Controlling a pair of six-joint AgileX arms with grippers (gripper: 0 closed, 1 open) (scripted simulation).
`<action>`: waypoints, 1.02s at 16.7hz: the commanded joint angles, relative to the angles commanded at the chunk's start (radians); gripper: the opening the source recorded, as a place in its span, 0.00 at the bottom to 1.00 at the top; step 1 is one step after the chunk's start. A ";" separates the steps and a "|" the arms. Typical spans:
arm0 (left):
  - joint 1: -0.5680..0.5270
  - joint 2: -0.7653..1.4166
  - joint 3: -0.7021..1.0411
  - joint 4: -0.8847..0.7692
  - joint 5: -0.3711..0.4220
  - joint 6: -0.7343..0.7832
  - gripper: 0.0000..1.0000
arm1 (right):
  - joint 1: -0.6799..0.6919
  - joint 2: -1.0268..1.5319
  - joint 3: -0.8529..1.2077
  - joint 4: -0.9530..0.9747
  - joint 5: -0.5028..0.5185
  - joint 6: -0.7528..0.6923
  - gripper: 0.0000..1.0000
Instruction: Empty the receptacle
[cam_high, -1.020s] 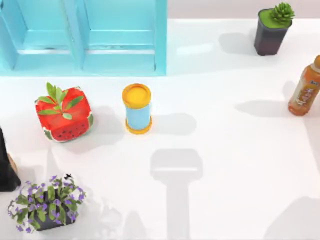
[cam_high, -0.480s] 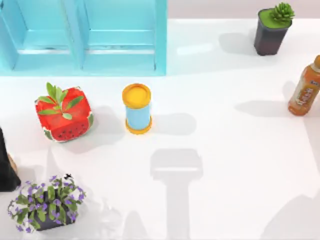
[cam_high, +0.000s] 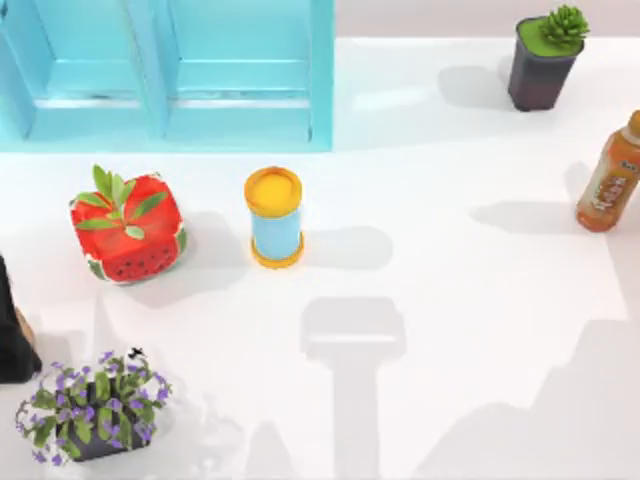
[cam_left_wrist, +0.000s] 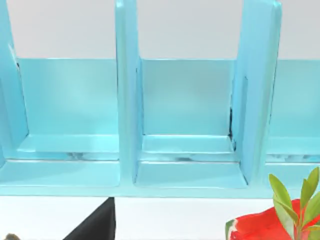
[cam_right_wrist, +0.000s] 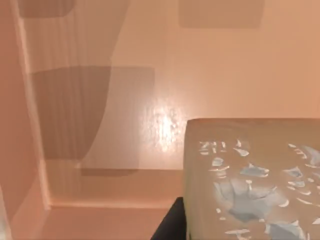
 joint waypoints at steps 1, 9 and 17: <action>0.000 0.000 0.000 0.000 0.000 0.000 1.00 | 0.000 -0.014 0.031 -0.033 0.000 0.000 0.00; 0.000 0.000 0.000 0.000 0.000 0.000 1.00 | 0.016 -0.033 0.061 -0.064 0.000 0.015 0.00; 0.000 0.000 0.000 0.000 0.000 0.000 1.00 | 0.470 0.012 0.010 0.029 0.016 0.430 0.00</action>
